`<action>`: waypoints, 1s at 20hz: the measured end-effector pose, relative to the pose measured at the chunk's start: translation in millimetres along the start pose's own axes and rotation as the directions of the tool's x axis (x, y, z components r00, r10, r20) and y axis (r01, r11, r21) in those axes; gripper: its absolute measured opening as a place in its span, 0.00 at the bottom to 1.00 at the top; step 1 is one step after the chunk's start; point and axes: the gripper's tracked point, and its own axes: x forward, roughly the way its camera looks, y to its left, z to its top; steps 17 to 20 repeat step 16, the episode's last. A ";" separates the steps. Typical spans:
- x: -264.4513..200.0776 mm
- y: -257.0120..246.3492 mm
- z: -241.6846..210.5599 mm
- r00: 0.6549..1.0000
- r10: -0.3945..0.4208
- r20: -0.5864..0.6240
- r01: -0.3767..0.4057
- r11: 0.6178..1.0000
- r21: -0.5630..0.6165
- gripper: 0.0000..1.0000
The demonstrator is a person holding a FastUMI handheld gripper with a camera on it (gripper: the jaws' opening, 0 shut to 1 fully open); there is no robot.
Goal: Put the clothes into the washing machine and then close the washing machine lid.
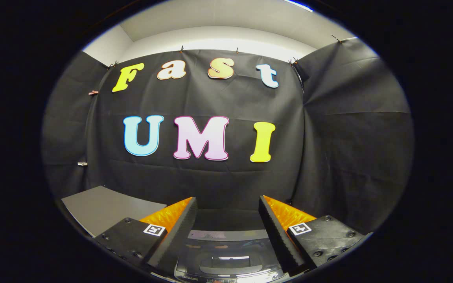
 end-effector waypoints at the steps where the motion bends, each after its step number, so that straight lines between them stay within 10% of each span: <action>1: -0.7 2.9 3.8 1.000 0.013 0.006 -0.013 1.000 -0.001 0.98; 20: -6.3 8.7 13.0 0.997 0.080 0.003 -0.080 0.997 0.010 0.98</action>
